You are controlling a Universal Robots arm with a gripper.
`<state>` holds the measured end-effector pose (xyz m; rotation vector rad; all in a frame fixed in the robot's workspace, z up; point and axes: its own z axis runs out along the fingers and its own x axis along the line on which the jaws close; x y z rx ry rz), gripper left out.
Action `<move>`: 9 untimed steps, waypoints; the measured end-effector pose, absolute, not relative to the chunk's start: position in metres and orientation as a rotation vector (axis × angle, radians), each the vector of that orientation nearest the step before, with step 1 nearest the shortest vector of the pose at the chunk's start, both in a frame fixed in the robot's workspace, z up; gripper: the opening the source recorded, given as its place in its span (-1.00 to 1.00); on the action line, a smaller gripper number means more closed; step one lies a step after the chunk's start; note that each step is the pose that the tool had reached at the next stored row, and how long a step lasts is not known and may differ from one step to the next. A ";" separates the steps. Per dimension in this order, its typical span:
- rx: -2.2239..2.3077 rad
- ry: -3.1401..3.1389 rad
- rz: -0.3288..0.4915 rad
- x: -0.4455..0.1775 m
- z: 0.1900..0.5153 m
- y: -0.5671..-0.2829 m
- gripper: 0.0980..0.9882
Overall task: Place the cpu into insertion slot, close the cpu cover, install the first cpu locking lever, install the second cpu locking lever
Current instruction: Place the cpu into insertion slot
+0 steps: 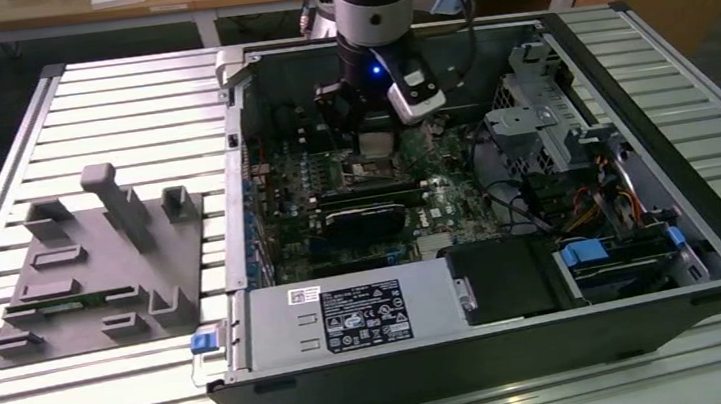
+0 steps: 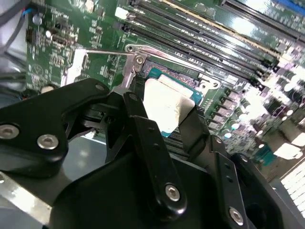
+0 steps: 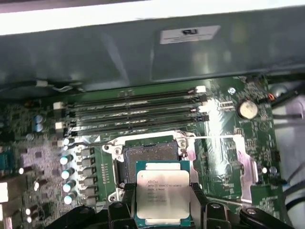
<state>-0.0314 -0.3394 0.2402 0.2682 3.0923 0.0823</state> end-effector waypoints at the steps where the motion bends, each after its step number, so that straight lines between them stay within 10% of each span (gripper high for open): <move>1: 0.296 3.089 0.082 -0.031 0.240 -0.339 -0.01; 9: 0.516 3.056 0.077 -0.031 0.239 -0.339 -0.01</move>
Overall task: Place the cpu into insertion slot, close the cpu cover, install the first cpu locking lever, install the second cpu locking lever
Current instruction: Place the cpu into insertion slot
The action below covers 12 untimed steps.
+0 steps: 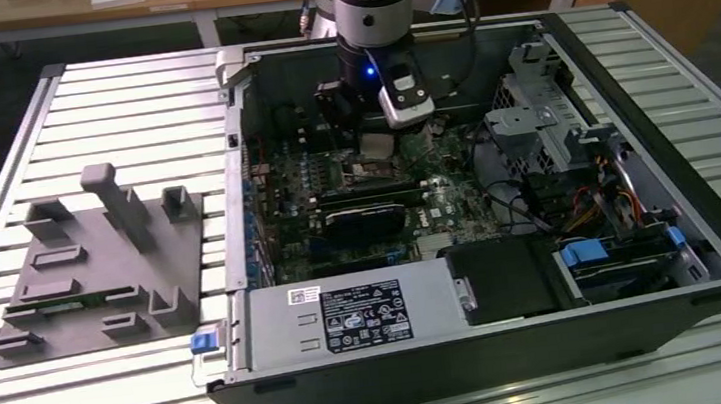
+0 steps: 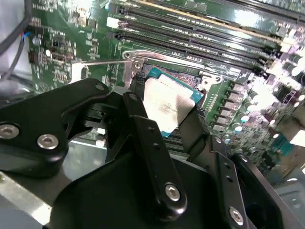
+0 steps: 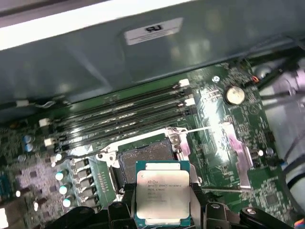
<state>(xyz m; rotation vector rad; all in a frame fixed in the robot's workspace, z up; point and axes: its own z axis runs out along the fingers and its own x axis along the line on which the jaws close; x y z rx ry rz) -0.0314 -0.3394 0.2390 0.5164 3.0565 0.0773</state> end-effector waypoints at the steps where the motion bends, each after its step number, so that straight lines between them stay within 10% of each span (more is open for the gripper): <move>1: 0.542 3.052 0.077 -0.031 0.239 -0.339 -0.01; 12: 0.819 2.985 0.070 -0.031 0.238 -0.339 -0.01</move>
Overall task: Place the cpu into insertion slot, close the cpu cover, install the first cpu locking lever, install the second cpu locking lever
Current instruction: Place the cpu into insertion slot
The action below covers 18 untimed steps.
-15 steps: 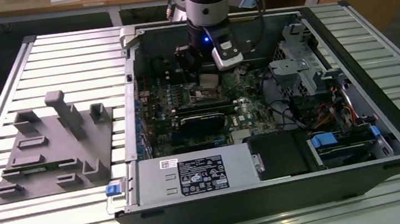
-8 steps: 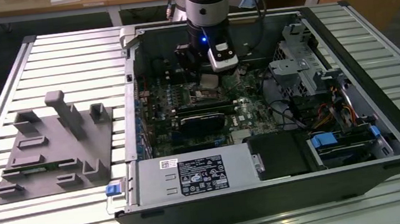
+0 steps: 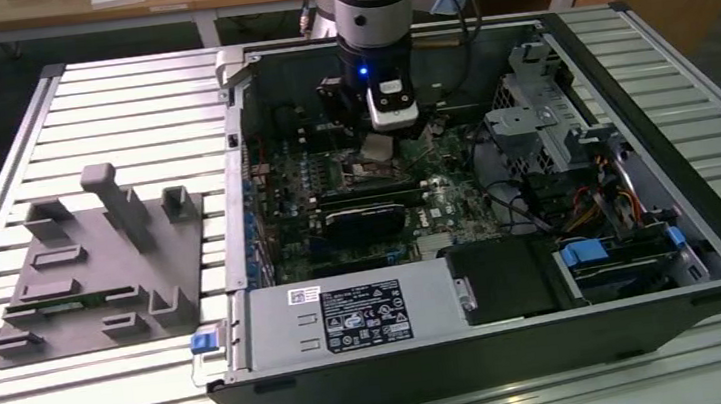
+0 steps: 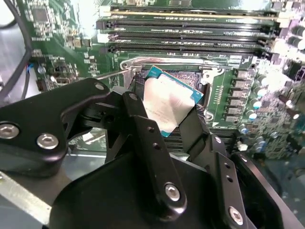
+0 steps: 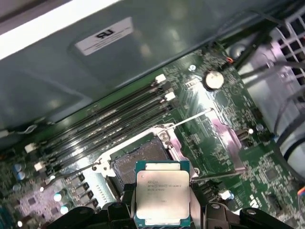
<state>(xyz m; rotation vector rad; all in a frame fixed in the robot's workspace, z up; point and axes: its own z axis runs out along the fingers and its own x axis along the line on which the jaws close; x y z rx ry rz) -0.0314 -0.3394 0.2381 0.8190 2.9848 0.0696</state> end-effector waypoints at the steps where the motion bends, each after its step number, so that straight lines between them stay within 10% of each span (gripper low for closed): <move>1: 0.844 2.977 0.069 -0.031 0.238 -0.339 -0.01; 18: 1.239 2.830 0.058 -0.031 0.237 -0.339 -0.01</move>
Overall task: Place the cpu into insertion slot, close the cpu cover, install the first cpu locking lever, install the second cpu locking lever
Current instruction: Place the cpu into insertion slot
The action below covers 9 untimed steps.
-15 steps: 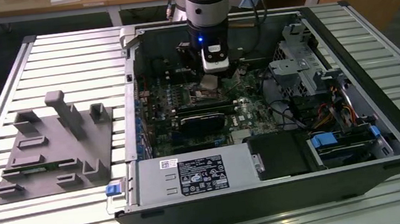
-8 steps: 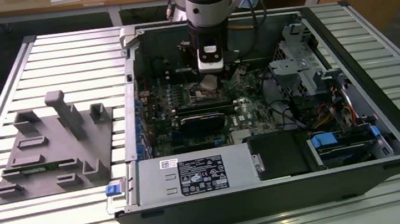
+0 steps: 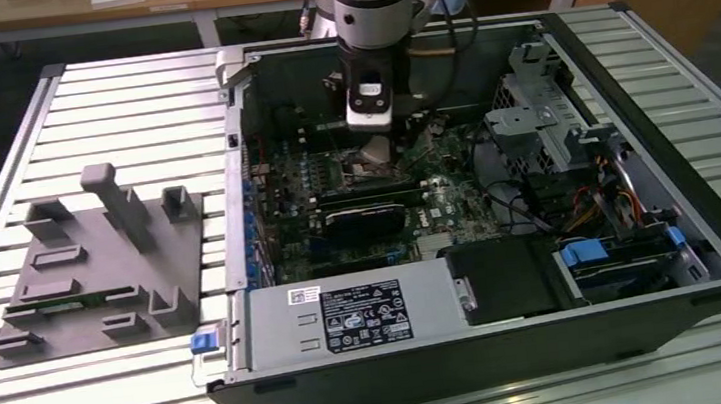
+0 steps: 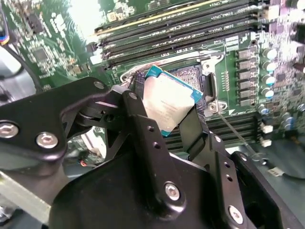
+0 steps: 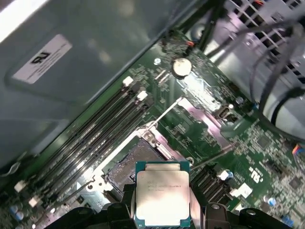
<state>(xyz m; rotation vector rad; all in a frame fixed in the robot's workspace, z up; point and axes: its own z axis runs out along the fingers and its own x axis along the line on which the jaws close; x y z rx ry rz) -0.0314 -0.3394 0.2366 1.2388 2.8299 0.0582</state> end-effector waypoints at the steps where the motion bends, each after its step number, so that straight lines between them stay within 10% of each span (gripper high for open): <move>1: 1.263 2.819 0.057 -0.031 0.236 -0.339 -0.01; 9: 1.458 2.720 0.051 -0.031 0.236 -0.339 -0.01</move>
